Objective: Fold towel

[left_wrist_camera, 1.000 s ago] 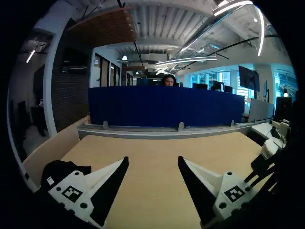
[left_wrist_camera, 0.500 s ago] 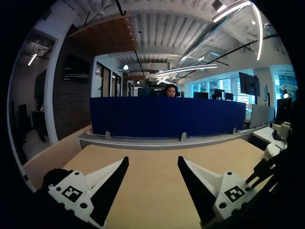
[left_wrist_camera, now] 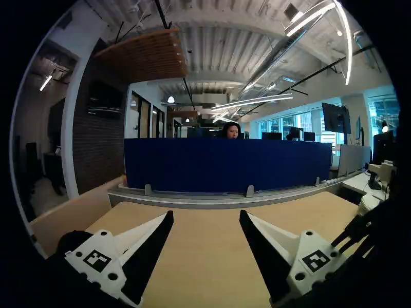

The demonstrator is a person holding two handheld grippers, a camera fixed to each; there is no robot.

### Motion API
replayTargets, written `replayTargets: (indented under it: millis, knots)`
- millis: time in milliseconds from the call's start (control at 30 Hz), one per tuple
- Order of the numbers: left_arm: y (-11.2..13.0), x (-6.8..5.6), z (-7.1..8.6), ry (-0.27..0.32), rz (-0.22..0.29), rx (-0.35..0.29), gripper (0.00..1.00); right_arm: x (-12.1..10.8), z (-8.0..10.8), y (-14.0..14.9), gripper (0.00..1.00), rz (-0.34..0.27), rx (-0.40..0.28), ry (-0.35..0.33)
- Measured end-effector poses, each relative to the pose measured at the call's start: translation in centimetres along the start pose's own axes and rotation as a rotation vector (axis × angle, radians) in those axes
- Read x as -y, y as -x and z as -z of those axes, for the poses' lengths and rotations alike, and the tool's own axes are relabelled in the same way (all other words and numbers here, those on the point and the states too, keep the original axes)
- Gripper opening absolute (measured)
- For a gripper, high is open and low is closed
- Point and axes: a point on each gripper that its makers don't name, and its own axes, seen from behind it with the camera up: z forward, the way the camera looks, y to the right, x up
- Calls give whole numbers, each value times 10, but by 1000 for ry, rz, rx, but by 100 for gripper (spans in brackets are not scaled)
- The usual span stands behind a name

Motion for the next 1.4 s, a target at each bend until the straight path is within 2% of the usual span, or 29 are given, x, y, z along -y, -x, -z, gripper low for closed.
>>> replayTargets:
  millis: [100, 300, 600, 900, 1400]
  knots:
    - [0, 0, 1, 0, -17, -14, 95, 7, 1, -4, 100, -7, 0, -9]
    - [7, 4, 4, -6, -5, -24, 95, 22, 3, -9, 100, 3, 10, -30]
    - [27, 16, 4, -26, -7, -30, 95, 31, 1, -12, 100, 19, 27, -34]
    - [49, 20, 0, -30, -13, -48, 95, 43, -1, -10, 100, 32, 27, -38]
    - [101, 24, -4, -40, -37, -50, 95, 39, -10, 11, 100, 22, 14, -27]
